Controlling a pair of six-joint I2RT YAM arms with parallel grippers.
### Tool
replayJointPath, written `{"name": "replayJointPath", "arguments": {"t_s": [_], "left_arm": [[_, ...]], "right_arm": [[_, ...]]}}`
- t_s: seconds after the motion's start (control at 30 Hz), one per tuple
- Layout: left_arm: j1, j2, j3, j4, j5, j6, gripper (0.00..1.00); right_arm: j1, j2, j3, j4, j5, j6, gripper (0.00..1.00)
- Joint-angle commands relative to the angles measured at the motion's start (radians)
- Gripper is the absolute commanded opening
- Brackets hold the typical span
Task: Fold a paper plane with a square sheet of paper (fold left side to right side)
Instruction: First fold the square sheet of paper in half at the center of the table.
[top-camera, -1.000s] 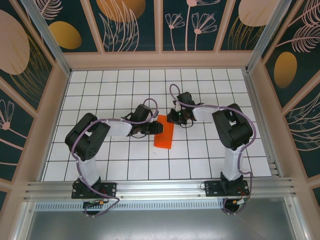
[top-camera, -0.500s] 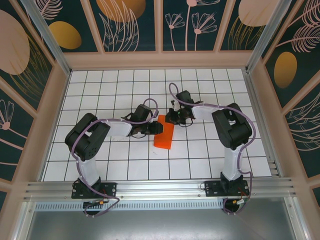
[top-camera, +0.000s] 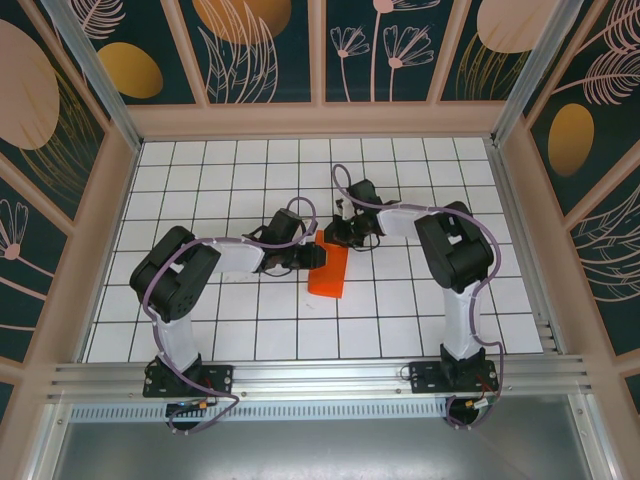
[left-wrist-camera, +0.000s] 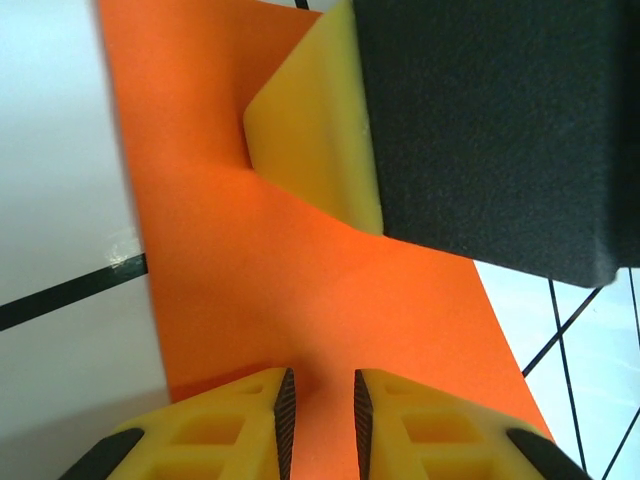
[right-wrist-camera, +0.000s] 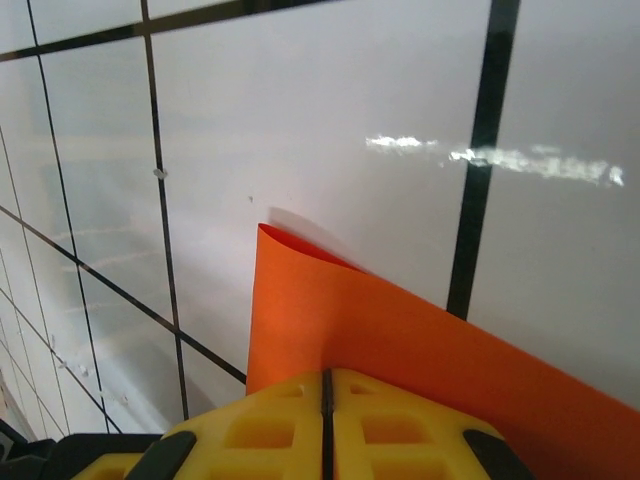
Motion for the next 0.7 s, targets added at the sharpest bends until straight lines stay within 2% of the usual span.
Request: {"name": "replayJointPath", "arguments": {"t_s": [0.0, 0.17, 0.67], "left_arm": [[-0.005, 0.024, -0.025, -0.059, -0.027, 0.034, 0.26], [-0.030, -0.010, -0.036, -0.074, -0.021, 0.096, 0.27], [-0.077, -0.079, -0.162, -0.040, 0.020, 0.148, 0.26]], "right_arm": [[0.012, 0.049, 0.013, -0.039, 0.032, -0.017, 0.10], [0.013, 0.064, -0.018, -0.077, 0.076, -0.024, 0.10], [0.022, 0.065, -0.026, -0.094, 0.105, -0.019, 0.10]]}}
